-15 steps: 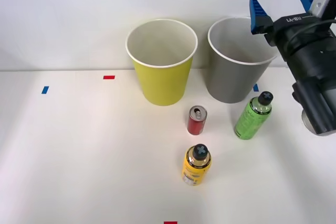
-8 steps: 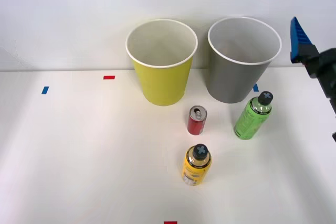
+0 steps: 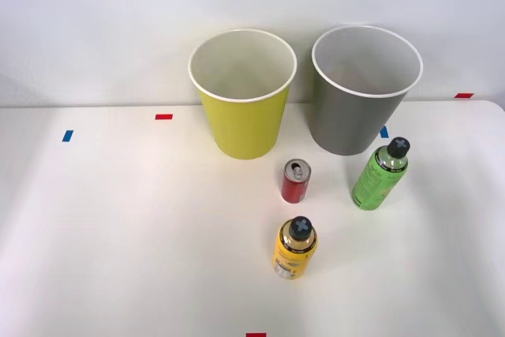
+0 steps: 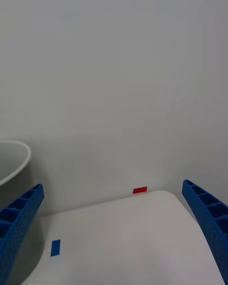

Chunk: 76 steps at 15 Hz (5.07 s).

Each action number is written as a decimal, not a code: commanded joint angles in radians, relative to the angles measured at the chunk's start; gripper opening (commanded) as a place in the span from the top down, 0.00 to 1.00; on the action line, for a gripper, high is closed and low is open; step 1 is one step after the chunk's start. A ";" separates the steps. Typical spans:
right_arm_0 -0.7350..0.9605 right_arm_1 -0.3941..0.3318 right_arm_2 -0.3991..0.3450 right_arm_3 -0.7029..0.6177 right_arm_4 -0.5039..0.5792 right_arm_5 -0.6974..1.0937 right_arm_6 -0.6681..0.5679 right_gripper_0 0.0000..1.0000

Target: Put cans in the gray bin, plastic bottles in the light green bin

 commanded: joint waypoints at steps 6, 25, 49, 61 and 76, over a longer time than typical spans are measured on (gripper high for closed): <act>0.200 0.100 0.065 0.000 0.000 0.061 0.018 0.00; 0.412 0.481 0.120 0.000 0.142 -0.128 -0.008 0.00; 0.371 0.524 0.071 0.261 -0.740 -0.783 1.386 0.00; 0.295 0.467 0.237 0.352 -0.494 -0.884 1.448 0.00; 0.338 0.493 0.228 0.419 -0.513 -0.999 1.535 0.00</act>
